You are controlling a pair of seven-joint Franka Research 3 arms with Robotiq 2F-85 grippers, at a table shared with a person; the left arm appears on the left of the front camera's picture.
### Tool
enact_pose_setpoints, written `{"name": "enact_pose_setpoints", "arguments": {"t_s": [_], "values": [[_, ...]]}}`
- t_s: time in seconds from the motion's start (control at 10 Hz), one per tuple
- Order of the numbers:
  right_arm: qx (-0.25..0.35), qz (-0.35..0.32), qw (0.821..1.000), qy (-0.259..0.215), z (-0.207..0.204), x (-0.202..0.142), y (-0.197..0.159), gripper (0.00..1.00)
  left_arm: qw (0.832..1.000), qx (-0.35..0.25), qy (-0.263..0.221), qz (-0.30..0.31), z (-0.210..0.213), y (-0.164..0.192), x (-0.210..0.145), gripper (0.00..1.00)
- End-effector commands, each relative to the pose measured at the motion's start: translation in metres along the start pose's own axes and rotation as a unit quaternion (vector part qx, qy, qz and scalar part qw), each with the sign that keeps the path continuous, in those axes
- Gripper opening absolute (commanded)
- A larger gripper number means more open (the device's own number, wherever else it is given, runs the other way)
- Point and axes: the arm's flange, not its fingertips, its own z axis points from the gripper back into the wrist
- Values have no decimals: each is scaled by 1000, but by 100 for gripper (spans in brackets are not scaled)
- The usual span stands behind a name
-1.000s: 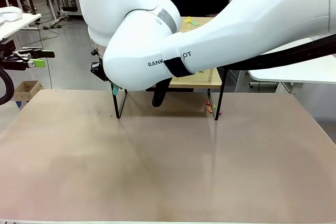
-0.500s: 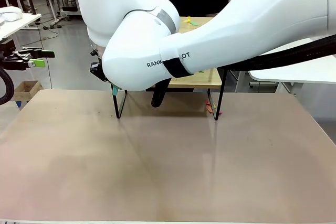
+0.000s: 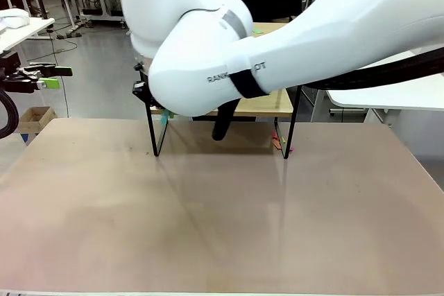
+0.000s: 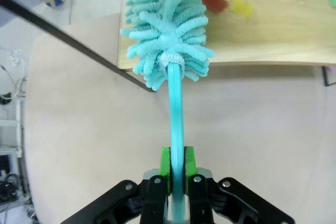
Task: Clean the shelf.
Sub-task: Clean the specific section of the Shelf indicated by the human with the Duster.
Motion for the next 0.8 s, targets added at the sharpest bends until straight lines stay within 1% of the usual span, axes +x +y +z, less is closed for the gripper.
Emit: {"name": "enact_pose_setpoints", "arguments": {"t_s": [0.0, 0.2, 0.5, 0.7], "values": [[7, 3, 1000, 18, 6, -7, -49, 13, 1000, 1, -1, -3, 0, -2, 4, 100], [-2, -6, 1000, 21, 10, -8, -90, 13, 1000, 1, -1, -3, 0, -2, 4, 100], [-24, -37, 999, 16, 24, -7, -151, 13, 1000, 1, -1, -3, 0, -2, 4, 100], [-39, -50, 998, 25, 29, -2, -192, 13, 1000, 1, -1, -3, 0, -2, 4, 100]]}}
